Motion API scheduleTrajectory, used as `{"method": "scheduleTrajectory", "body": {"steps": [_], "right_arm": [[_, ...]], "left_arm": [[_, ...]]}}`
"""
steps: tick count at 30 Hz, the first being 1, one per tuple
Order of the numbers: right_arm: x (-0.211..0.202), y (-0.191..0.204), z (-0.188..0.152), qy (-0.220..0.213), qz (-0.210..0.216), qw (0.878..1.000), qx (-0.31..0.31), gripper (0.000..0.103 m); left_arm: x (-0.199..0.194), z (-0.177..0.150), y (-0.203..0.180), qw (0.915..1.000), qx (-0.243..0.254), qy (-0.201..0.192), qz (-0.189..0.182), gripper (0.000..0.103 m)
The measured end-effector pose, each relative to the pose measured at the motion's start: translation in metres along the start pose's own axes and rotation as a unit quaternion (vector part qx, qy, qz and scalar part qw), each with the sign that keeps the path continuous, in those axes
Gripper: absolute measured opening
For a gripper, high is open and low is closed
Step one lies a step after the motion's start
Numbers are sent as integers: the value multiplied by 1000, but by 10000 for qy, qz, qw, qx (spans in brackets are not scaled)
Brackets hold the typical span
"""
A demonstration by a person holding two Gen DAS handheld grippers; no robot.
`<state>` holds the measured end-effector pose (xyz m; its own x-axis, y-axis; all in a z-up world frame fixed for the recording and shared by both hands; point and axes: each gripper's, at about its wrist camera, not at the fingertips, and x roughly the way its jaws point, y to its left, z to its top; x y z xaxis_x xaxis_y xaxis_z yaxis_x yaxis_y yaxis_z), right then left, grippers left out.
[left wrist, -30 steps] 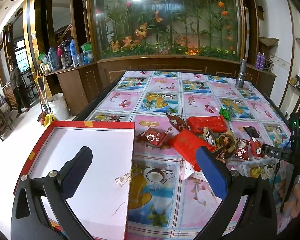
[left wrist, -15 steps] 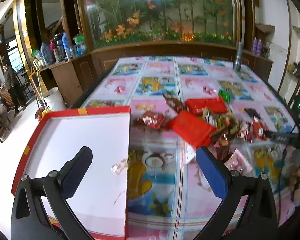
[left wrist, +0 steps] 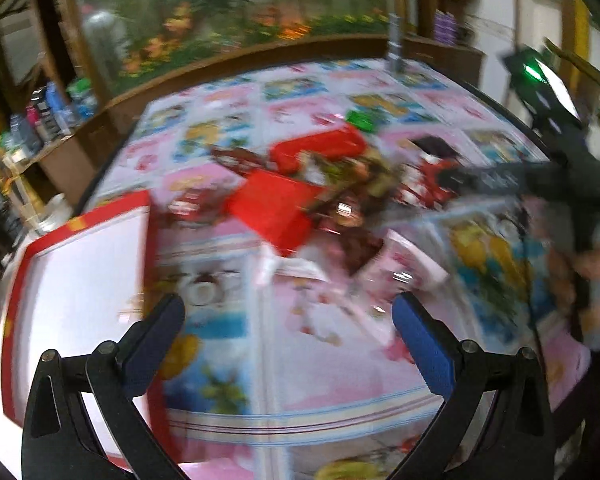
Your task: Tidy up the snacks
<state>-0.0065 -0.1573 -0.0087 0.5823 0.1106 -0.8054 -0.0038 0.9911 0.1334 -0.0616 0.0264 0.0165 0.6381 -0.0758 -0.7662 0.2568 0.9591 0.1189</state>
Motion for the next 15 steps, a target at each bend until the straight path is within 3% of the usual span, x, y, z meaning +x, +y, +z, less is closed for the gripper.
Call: {"method": "scheduleTrajectory", "body": {"steps": [4,6,10,11,15], "right_arm": [[6,-4,2,29,159,9998,140,92],[6,-3,2,-31,217,9997,124,85],[5,0,0,-151,122,9998,-47,61],[5,0,0,-164,110,9998,-81,60],[5,1,-1,-210,64,9996,-158,55]], "left_arm": [[9,1,-15,9995,144,123,-266,103],[13,2,-21,9989,206,155,-388,103],[23,6,-30,9960,217,317,-809,103],[25,6,-31,9958,226,341,-814,102],[39,9,-33,9940,287,521,-923,83]]}}
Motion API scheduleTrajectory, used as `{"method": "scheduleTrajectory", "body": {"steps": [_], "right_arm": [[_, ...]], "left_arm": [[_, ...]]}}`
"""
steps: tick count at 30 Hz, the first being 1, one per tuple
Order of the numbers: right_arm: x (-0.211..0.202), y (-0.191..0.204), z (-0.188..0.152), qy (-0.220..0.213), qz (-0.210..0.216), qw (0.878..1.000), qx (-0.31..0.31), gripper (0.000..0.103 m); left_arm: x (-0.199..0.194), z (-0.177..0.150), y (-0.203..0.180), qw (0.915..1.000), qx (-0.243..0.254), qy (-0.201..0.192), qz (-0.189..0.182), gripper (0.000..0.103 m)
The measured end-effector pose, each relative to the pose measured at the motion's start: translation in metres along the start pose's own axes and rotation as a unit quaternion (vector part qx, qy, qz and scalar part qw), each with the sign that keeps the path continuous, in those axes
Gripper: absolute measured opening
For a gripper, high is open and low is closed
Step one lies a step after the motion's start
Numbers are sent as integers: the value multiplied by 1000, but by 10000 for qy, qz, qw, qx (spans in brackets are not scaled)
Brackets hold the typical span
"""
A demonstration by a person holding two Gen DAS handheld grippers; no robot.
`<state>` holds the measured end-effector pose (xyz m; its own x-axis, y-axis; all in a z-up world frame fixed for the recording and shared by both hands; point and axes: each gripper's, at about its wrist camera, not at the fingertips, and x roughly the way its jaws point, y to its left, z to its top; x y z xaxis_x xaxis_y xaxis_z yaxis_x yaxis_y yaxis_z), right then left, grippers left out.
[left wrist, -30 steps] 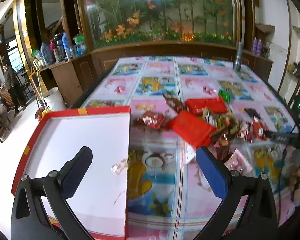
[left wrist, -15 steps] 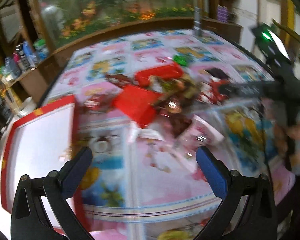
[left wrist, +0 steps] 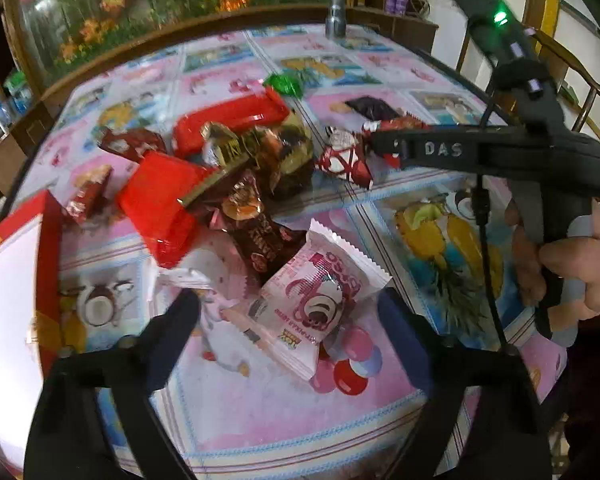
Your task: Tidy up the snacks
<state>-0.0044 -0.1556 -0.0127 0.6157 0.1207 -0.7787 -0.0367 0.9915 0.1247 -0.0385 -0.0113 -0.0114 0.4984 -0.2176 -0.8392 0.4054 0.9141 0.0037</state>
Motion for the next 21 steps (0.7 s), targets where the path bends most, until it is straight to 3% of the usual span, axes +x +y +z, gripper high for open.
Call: {"method": "scheduleTrajectory", "body": {"steps": [2,6,12,21], "right_arm": [[-1,-3,0,-8,61,10000,55,54],[-2,-10,1,0,206,9995,238,53],[-3,-13,0,-8,223,9995,244,53],[-7,-21,-2,-36,445,9979,476,53]], "left_arm": [[7,1,1,9999,-13,114,-120,75],[8,3,-3,9998,117,20,-133,68],[7,6,-6,9995,206,-43,-250,41],[2,0,-4,9993,62,-164,-340,39]]}}
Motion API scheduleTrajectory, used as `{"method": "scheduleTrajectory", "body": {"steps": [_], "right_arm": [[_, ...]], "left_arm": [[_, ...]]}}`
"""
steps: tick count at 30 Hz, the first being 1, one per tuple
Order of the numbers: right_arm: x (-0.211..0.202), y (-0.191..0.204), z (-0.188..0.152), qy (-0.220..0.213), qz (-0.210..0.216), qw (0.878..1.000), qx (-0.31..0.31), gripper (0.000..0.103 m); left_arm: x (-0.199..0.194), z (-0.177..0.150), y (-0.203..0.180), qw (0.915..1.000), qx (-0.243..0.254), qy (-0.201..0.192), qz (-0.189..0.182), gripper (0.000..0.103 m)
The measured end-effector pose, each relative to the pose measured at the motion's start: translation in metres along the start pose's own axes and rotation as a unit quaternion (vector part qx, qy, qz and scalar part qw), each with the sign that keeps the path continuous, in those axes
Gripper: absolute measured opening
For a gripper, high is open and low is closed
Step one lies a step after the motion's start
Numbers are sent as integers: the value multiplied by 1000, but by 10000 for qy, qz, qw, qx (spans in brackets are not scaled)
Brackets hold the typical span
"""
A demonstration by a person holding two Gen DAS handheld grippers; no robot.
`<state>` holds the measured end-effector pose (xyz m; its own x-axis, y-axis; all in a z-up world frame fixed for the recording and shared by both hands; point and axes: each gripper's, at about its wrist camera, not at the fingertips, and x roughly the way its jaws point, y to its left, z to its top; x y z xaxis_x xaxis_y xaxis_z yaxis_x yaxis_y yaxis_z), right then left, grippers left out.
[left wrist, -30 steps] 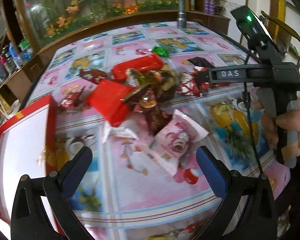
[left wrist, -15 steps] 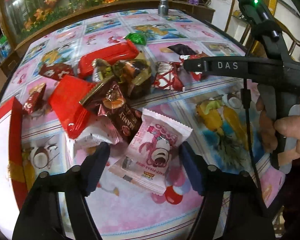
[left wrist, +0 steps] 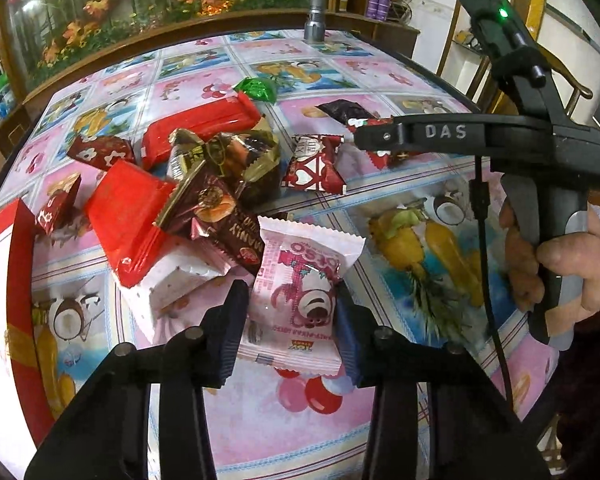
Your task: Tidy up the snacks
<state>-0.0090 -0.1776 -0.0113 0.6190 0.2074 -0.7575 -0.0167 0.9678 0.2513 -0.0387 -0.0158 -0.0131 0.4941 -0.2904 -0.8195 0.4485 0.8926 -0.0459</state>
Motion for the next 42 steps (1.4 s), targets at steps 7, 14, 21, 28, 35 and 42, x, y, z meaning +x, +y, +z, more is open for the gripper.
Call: {"method": "scheduleTrajectory", "body": {"steps": [7,14,21,28,35,42], "right_arm": [[-11,5,2,-235,543,9982,35,52],[-23,20,2,-495,965,9940,-140,52],[-34,52,-2,-798,1343,9865,-496,52],[-24,127,-13,-658,1972,9747,-826,52],[-11,218,-33,-393,2576,9561,-1342,52],[-2,283,-57,-184,2800,9419,-1844,52]], "left_arm": [[-22,-9,14,9995,-268,-178,8,37],[-62,-20,39,9964,-515,-640,203,37],[-95,-35,86,9880,-988,-969,680,37],[-118,-54,138,9739,-1500,-1180,1227,37],[-125,-80,178,9614,-1876,-1155,1648,38],[-127,-102,202,9544,-2133,-1091,1783,38]]}}
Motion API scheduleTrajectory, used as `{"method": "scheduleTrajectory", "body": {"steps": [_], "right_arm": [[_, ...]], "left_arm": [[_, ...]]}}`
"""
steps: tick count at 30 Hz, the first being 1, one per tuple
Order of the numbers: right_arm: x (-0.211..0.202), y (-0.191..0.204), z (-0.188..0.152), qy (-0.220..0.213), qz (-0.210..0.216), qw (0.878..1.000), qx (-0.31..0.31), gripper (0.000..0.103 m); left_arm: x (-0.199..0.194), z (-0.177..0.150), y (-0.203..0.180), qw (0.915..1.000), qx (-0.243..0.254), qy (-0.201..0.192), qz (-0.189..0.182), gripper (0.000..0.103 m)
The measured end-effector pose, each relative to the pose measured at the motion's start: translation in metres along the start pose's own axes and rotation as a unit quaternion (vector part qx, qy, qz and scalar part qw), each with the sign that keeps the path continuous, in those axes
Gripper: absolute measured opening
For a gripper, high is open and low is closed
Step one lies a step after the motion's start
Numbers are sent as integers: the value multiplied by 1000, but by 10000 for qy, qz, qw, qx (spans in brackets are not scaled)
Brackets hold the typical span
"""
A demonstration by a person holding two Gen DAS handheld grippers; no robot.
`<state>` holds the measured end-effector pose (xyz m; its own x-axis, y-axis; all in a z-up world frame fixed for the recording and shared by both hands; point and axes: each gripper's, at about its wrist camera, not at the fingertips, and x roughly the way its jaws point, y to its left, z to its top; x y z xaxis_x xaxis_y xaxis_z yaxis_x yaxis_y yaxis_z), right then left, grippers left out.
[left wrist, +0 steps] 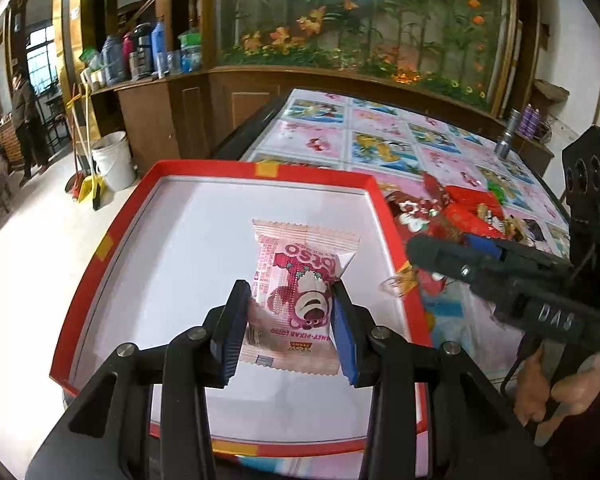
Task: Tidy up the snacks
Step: 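Drop the pink candy bag into the box with the left tool while the right tool drops its packet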
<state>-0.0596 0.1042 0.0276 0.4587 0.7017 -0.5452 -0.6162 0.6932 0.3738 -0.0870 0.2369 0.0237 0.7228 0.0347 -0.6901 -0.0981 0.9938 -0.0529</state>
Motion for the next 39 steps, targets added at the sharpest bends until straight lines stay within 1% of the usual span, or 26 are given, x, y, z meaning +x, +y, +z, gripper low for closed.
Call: {"method": "scheduleTrajectory", "body": {"steps": [4,8,10,13,15,17,19,23,26,31,33,35,36,39], "right_arm": [[18,21,-4,212,101,9995,-219,53],[23,30,-9,428,158,9983,-371,56],[23,31,-9,455,162,9980,-400,57],[16,28,-10,413,248,9984,-296,65],[12,23,-7,320,198,9990,-249,65],[5,12,-2,193,156,9997,-56,65],[0,-2,4,74,110,9998,153,65],[-25,-40,13,-258,-17,9973,684,66],[-47,-74,17,-483,-264,9935,1000,70],[-90,-139,14,-789,-587,9806,1695,72],[-101,-155,11,-859,-783,9767,1802,73],[-112,-170,10,-934,-973,9723,1909,73],[-116,-176,10,-962,-1019,9704,1966,73],[-129,-194,5,-1034,-1056,9636,2228,73]], "left_arm": [[2,-4,13,9999,-111,37,82,38],[4,-8,21,9996,-211,77,168,38],[5,-9,23,9993,-277,98,245,39],[8,-9,25,9989,-291,164,336,39],[8,-9,23,9988,-265,193,373,39],[7,-8,19,9990,-222,193,337,41],[6,-8,13,9993,-154,190,277,48],[3,-5,-6,9998,87,179,77,49],[1,-3,-25,9994,284,181,-96,49],[4,-3,-63,9967,674,264,-379,49],[6,-4,-77,9950,822,295,-475,49],[8,-4,-89,9935,1005,263,-471,50],[11,-5,-93,9930,1086,252,-381,51],[21,-4,-99,9921,1159,368,-293,53]]}}
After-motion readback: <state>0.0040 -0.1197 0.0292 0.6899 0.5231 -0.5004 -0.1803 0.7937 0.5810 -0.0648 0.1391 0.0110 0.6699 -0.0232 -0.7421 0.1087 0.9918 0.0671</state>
